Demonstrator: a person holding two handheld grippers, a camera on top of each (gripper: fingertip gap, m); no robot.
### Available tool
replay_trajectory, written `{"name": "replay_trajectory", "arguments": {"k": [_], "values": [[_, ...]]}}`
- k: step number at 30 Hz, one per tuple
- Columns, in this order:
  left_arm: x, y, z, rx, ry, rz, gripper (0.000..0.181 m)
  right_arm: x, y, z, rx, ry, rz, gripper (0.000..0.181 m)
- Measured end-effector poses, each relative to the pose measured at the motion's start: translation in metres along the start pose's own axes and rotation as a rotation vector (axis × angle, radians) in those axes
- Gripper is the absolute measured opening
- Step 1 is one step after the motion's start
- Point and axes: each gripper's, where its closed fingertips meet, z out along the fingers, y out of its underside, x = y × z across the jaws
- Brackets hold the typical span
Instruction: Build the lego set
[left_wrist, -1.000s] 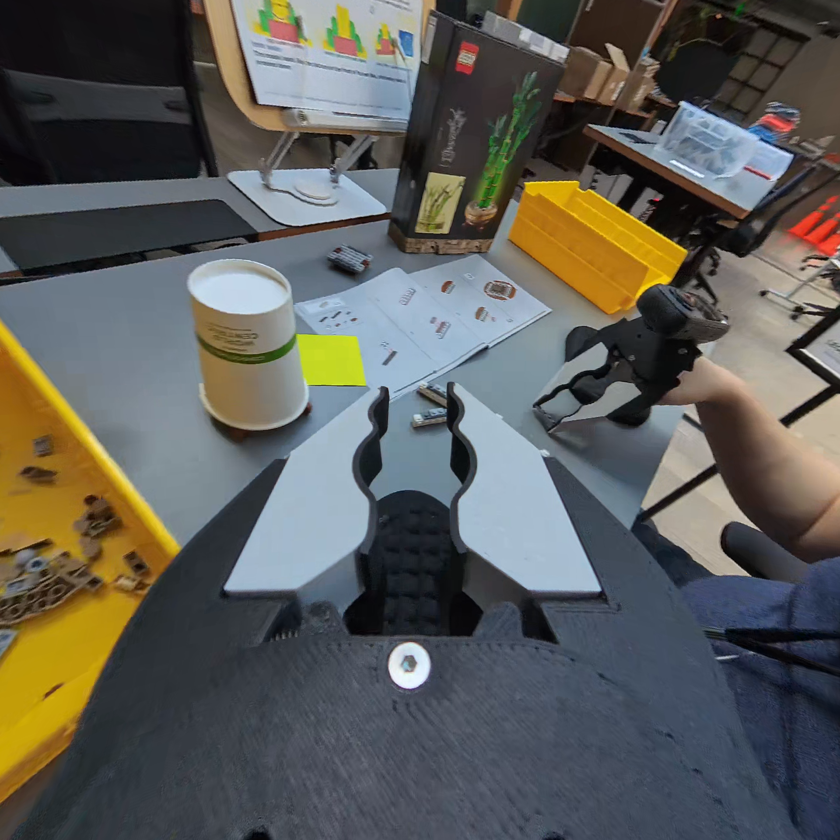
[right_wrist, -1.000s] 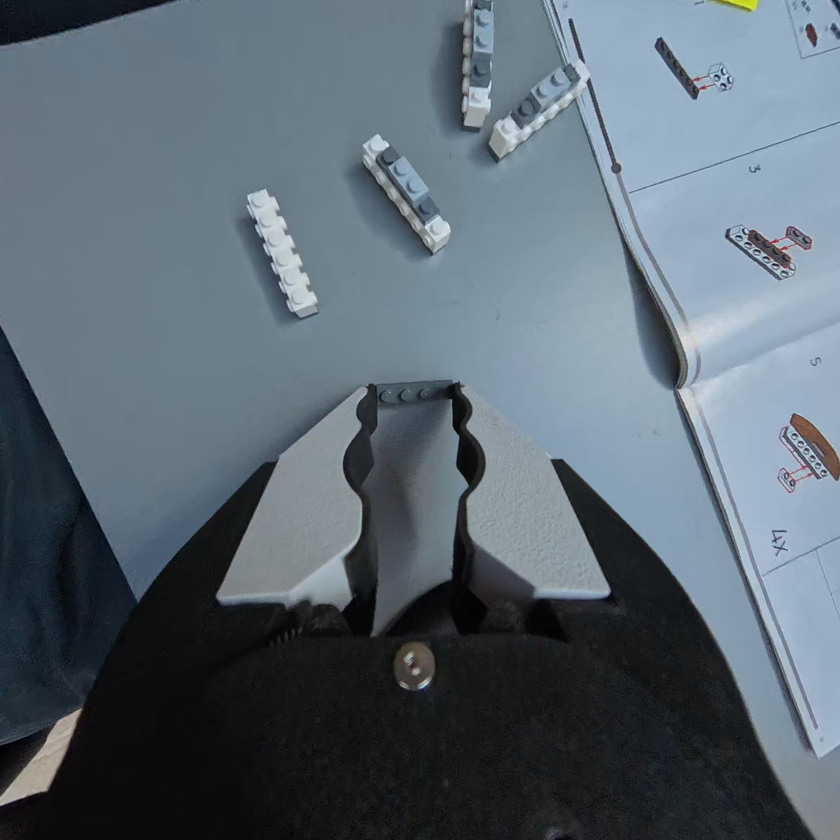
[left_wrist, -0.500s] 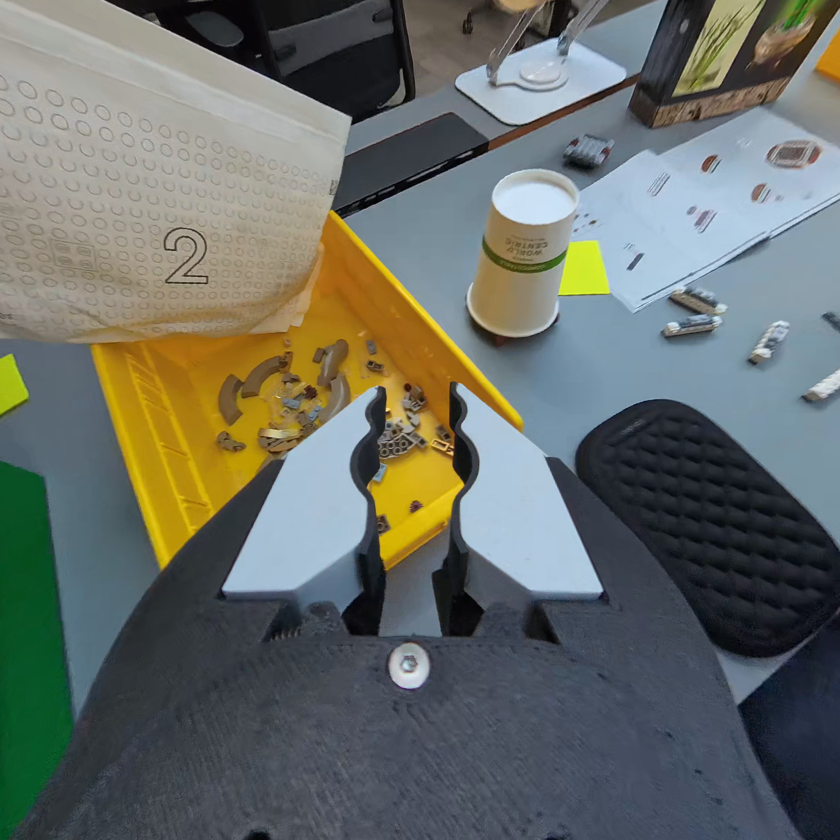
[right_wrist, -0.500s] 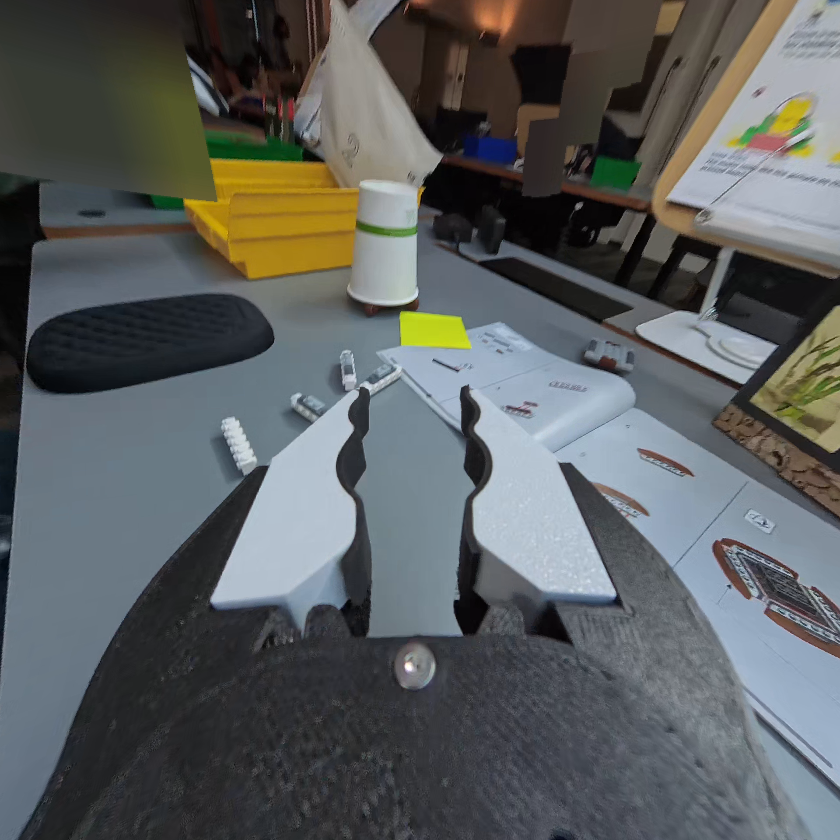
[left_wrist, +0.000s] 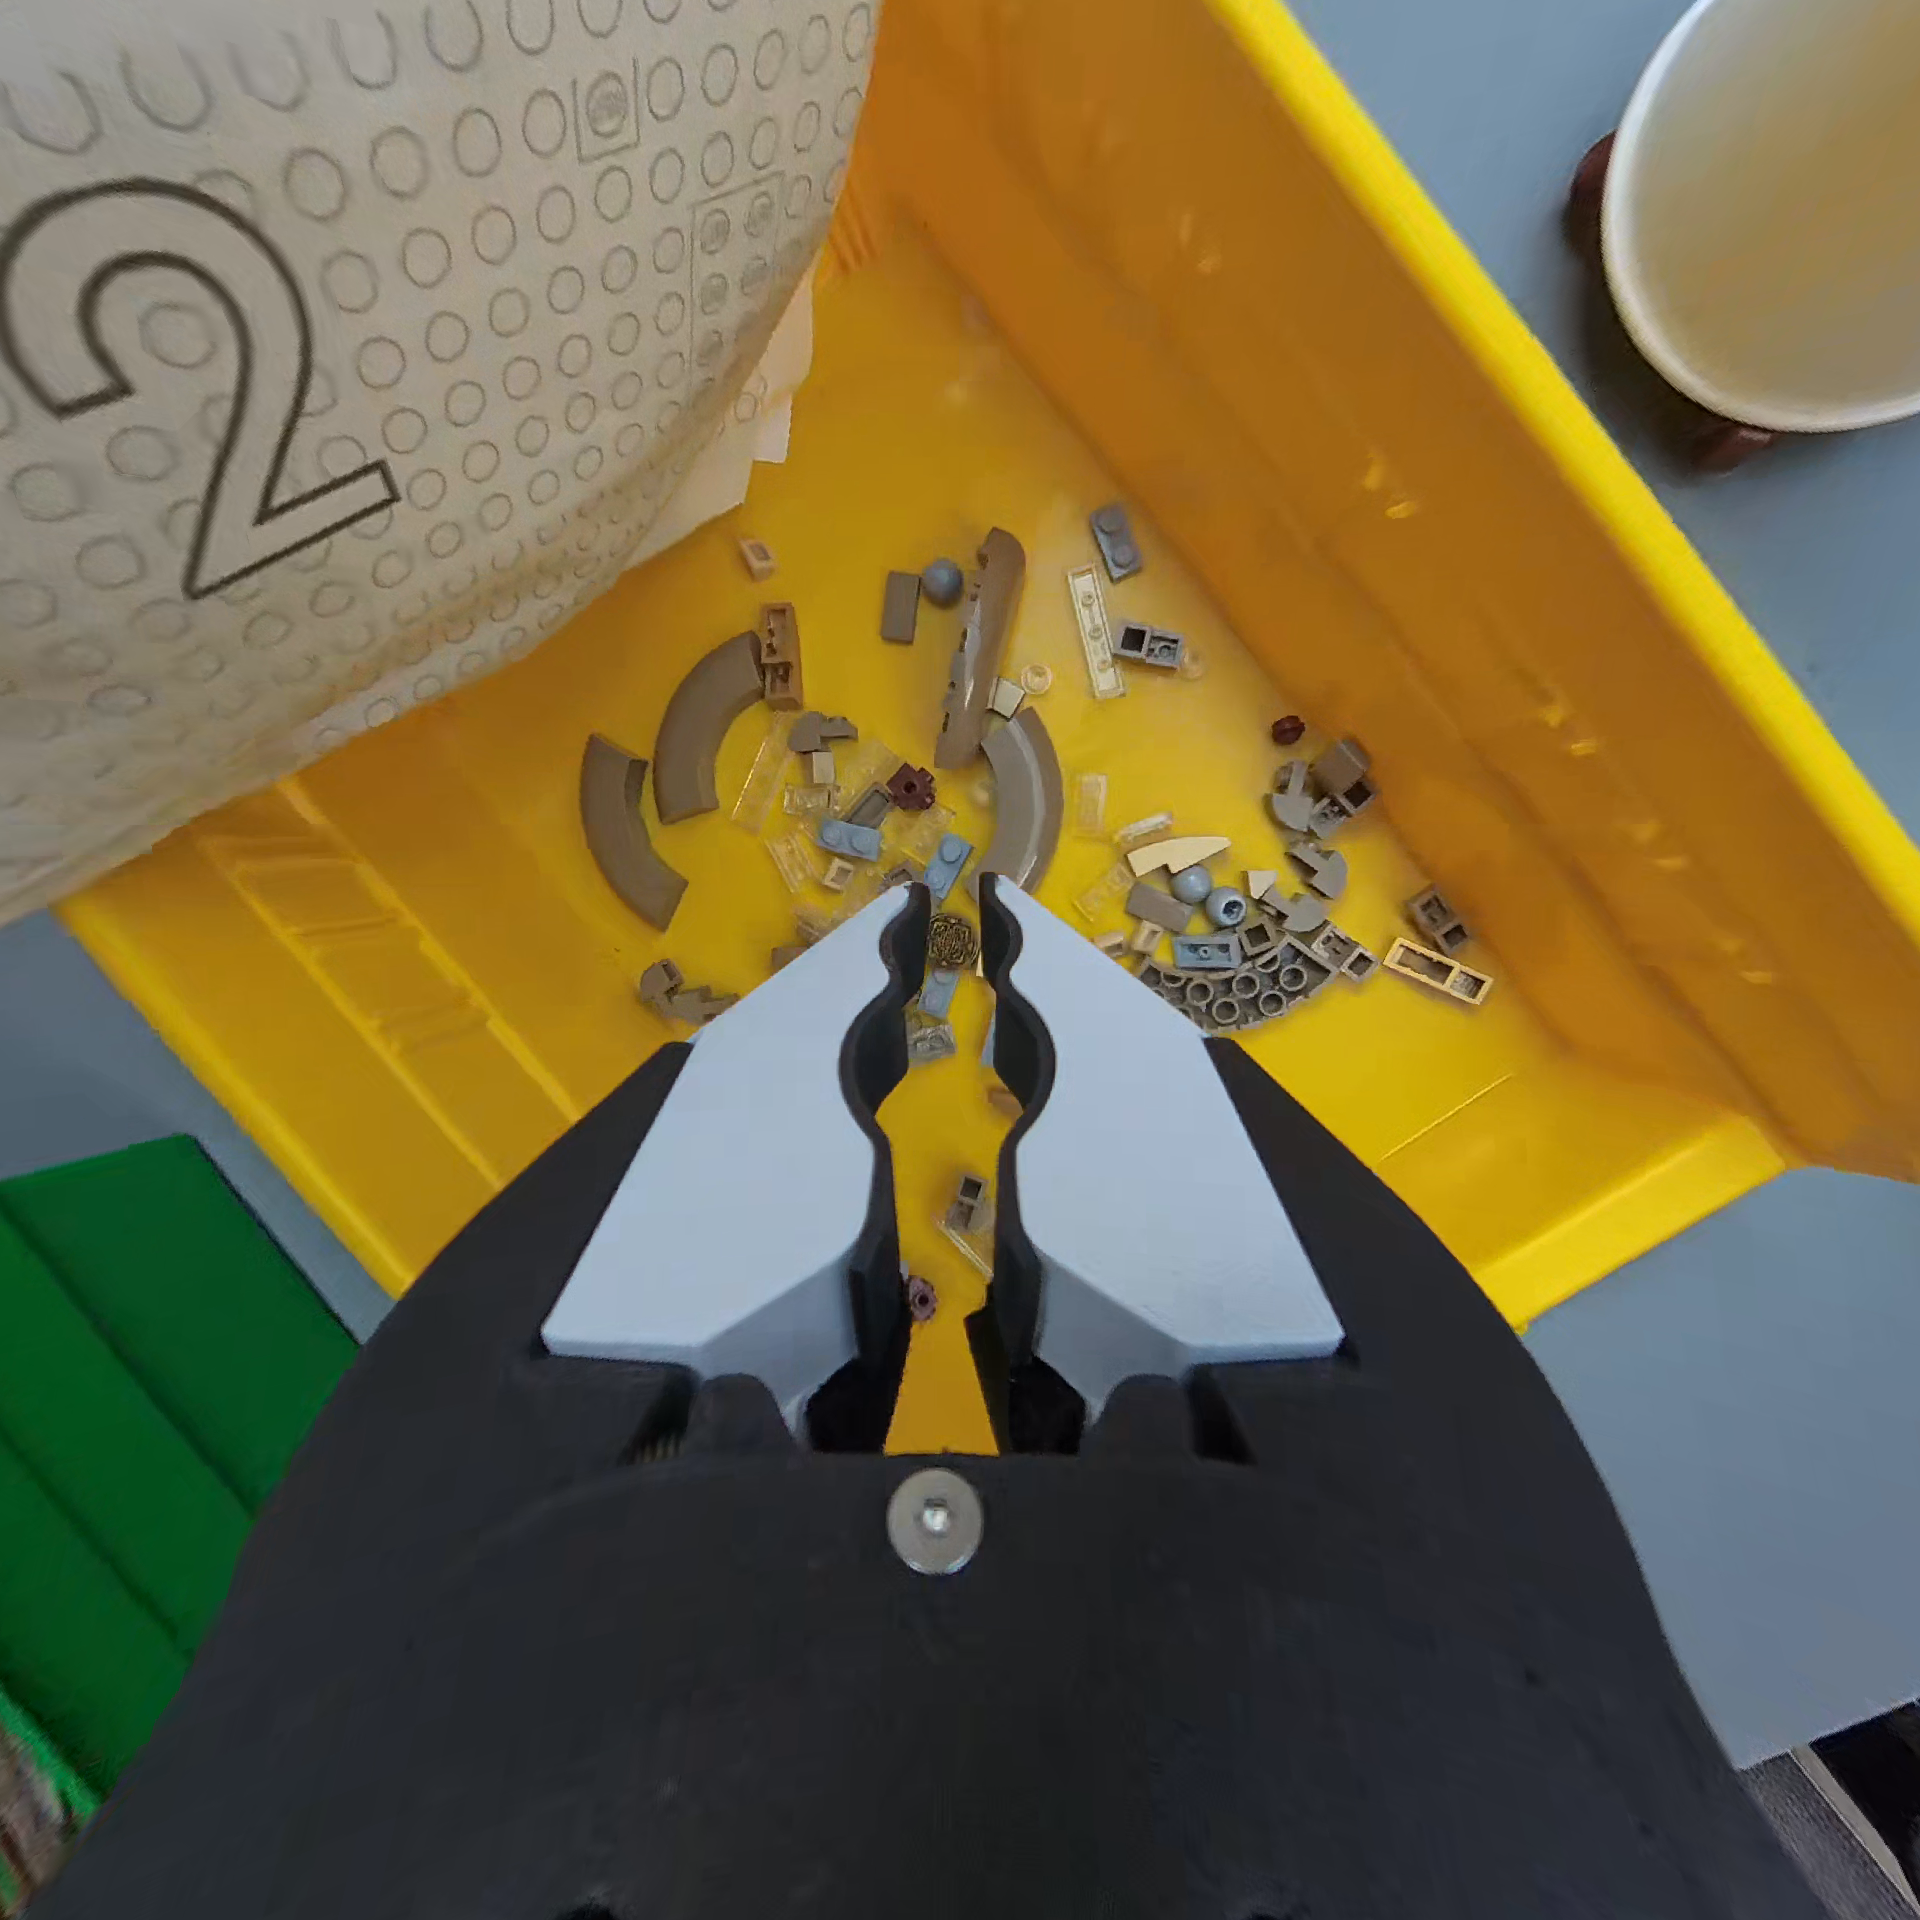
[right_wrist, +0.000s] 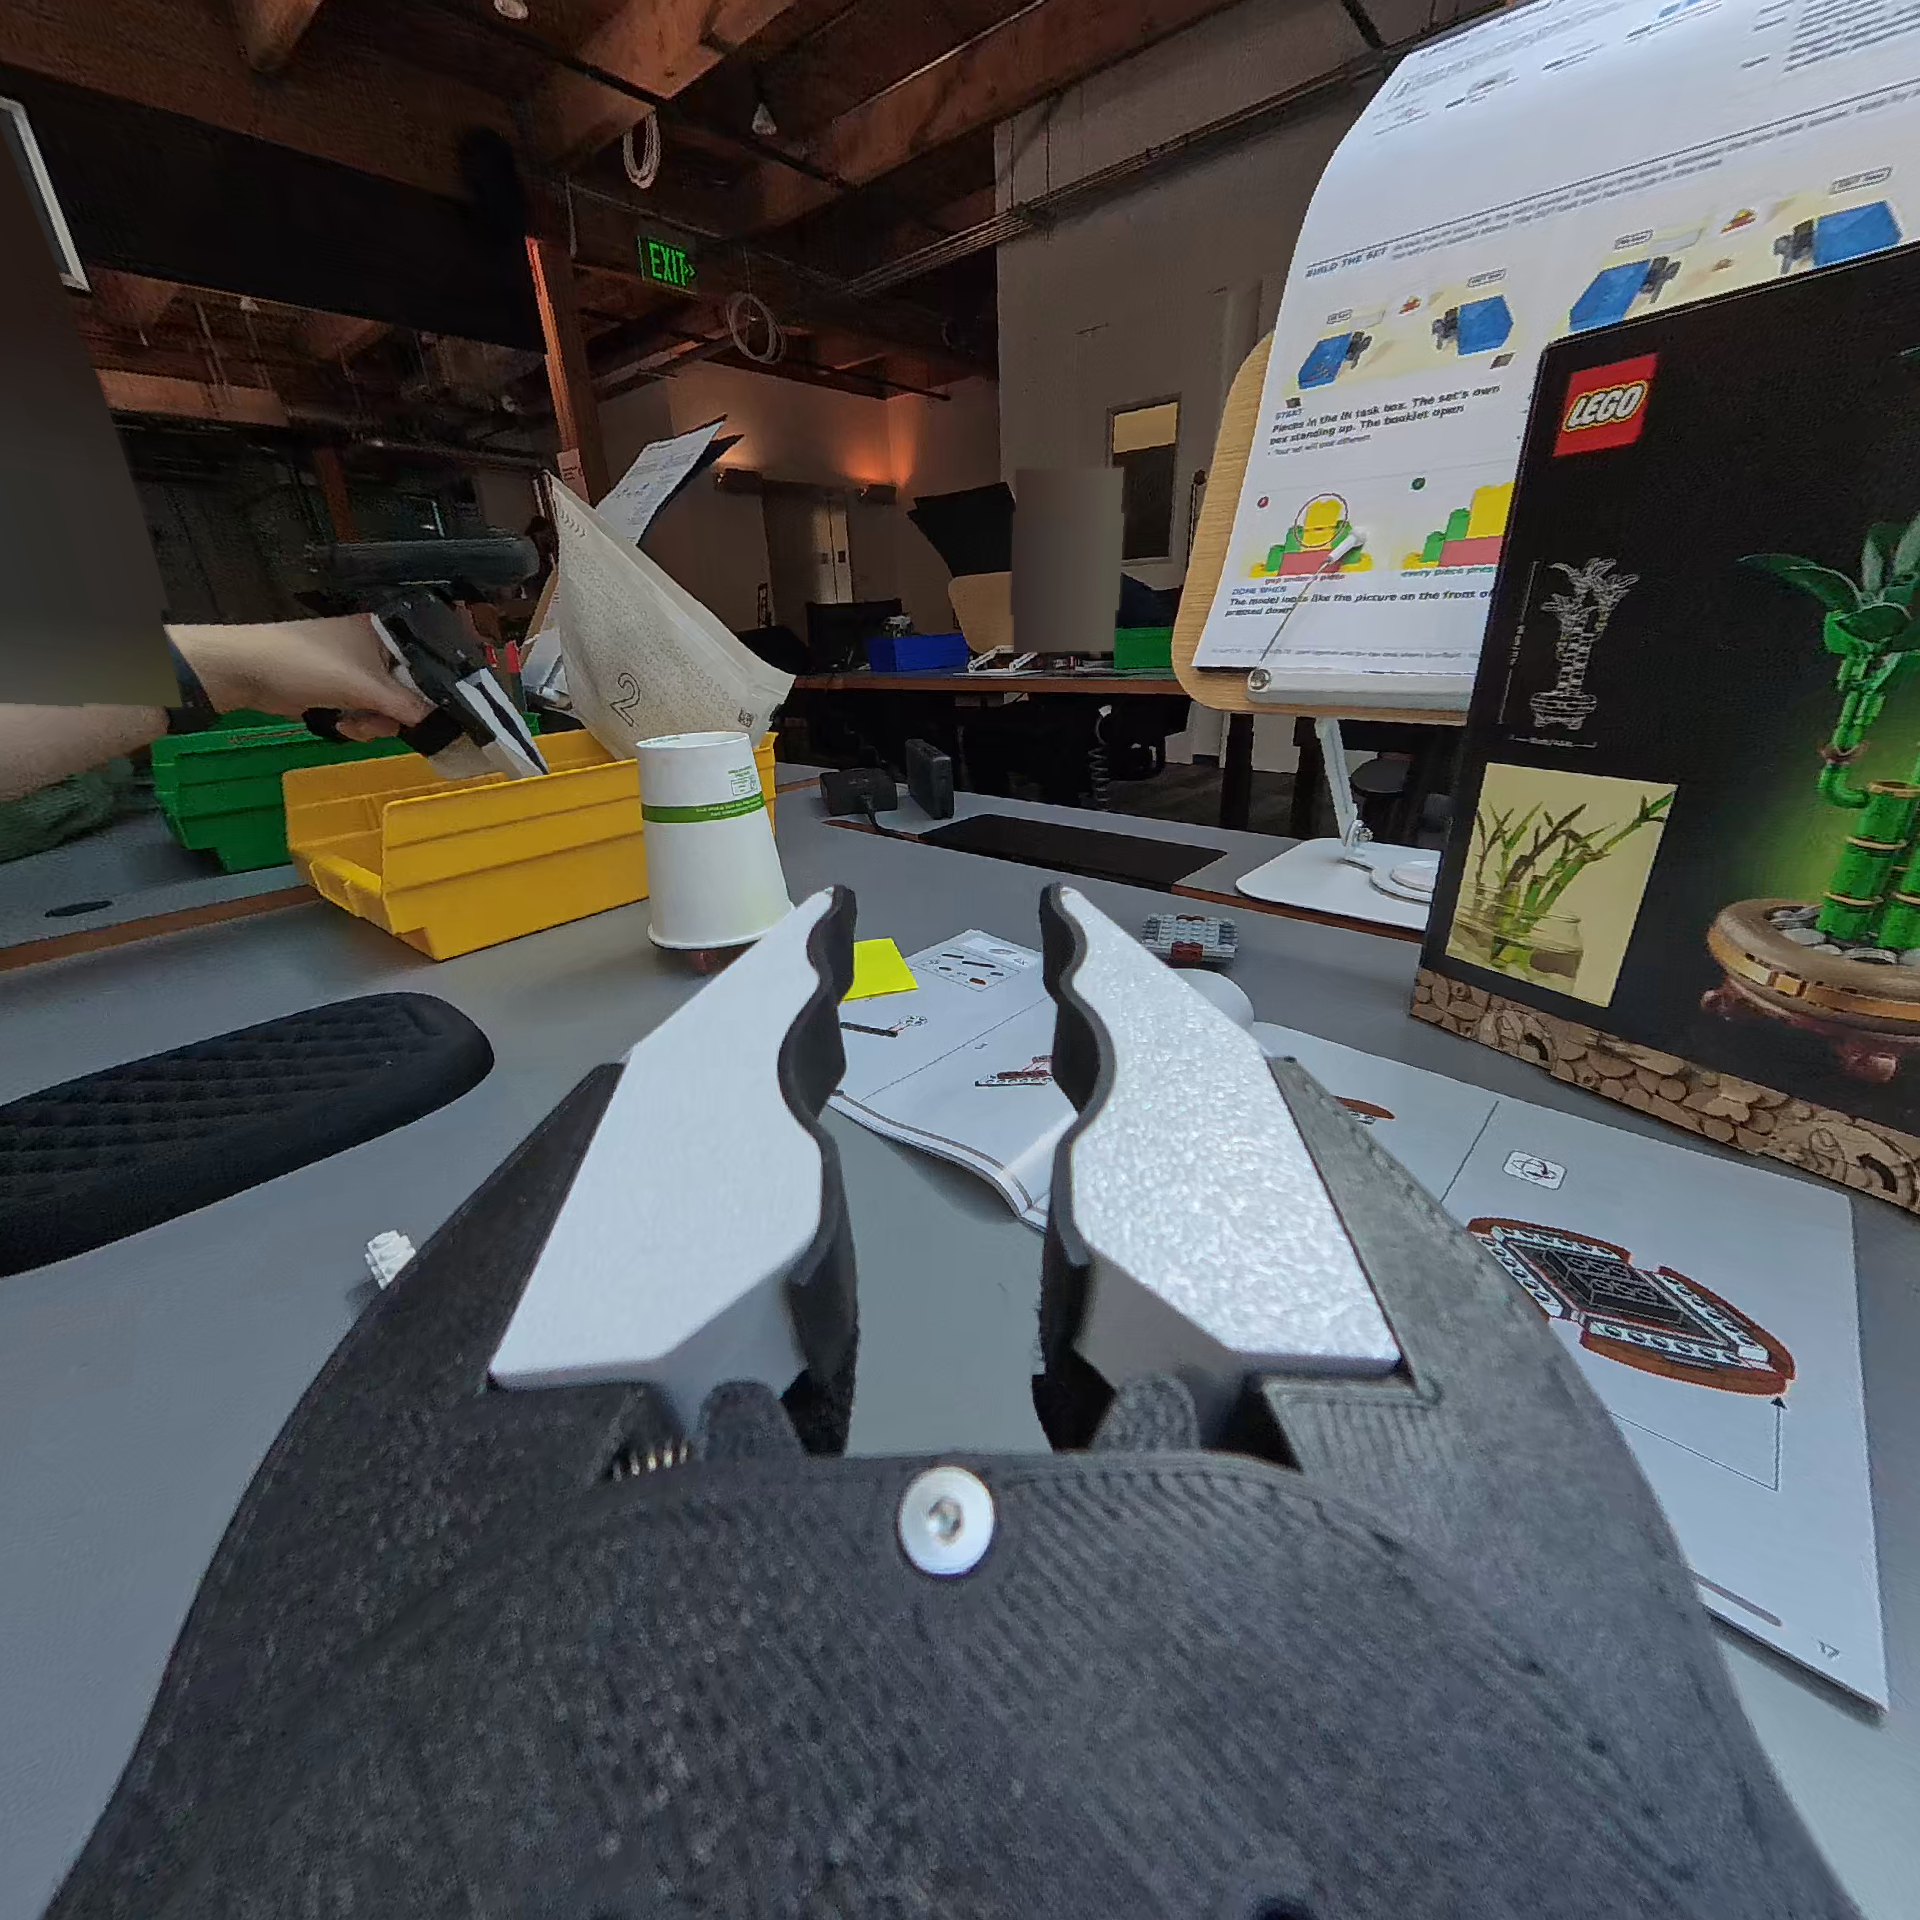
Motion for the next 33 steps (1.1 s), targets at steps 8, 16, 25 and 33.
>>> {"name": "replay_trajectory", "arguments": {"k": [8,16,25,33], "values": [[-0.003,0.010,0.050,-0.086,0.008,0.392,0.004,-0.005,0.011,0.005,-0.059,-0.010,-0.049,0.035],[-0.003,0.019,0.056,-0.161,0.070,0.534,0.010,0.001,0.010,0.004,-0.043,-0.007,0.017,0.035],[0.003,0.024,0.055,-0.209,0.191,0.518,0.015,0.004,0.011,0.005,-0.049,0.002,0.034,0.035],[0.000,0.019,0.049,-0.175,0.194,0.513,0.010,0.003,0.013,0.006,-0.063,0.002,0.023,0.035]]}}
